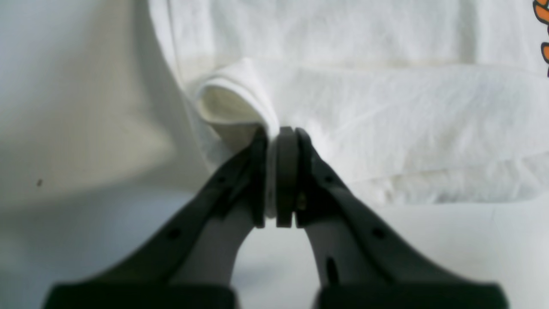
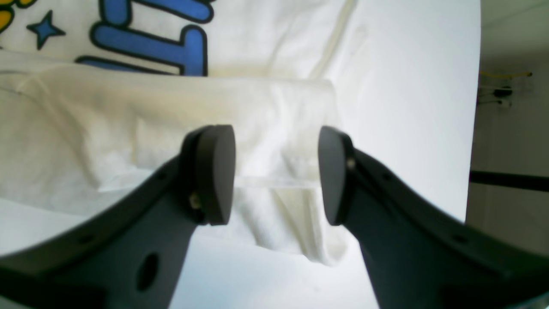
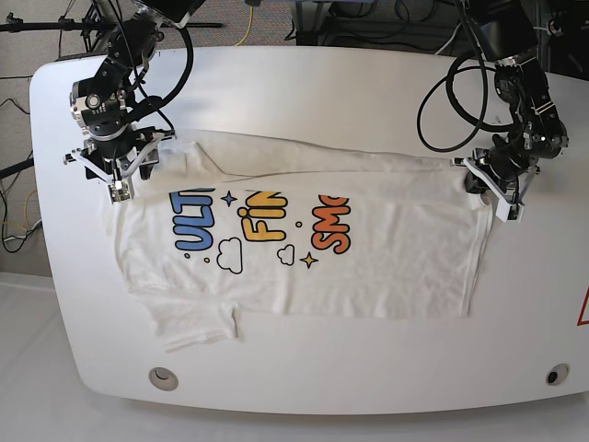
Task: Fold the T-shirt properly
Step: 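Close the left gripper on the shirt corner while the right gripper holds, then hold the shirt edge with both grippers and adjust the grip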
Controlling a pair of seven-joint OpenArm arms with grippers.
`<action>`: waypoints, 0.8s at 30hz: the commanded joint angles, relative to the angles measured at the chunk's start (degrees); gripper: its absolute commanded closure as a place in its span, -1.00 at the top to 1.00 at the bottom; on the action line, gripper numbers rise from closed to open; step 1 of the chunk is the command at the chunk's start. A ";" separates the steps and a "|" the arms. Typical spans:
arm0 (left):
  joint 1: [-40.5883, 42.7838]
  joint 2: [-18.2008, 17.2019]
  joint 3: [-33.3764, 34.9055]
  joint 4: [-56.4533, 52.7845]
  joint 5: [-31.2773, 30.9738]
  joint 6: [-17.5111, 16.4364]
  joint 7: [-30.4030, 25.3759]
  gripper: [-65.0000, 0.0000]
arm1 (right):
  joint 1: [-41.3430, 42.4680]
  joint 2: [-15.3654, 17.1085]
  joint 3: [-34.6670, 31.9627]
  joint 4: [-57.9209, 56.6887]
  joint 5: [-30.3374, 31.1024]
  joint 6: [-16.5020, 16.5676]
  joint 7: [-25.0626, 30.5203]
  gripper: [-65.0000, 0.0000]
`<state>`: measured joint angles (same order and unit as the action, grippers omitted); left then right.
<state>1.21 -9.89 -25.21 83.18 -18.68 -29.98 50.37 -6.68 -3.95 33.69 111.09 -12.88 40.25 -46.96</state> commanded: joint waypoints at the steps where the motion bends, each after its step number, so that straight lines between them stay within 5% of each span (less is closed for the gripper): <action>1: -1.07 -0.43 0.24 0.51 -1.14 -0.22 -1.43 -1.00 | 0.49 0.50 -0.15 1.03 0.57 -0.25 1.06 -0.08; 24: -0.63 -0.22 -1.43 4.02 -1.40 -0.30 -0.36 -1.00 | 0.52 0.16 -0.16 1.37 1.80 -0.25 1.14 -0.07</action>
<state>1.13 -9.56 -26.17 85.21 -18.96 -30.00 50.96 -6.74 -4.01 33.65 111.07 -11.79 40.27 -46.96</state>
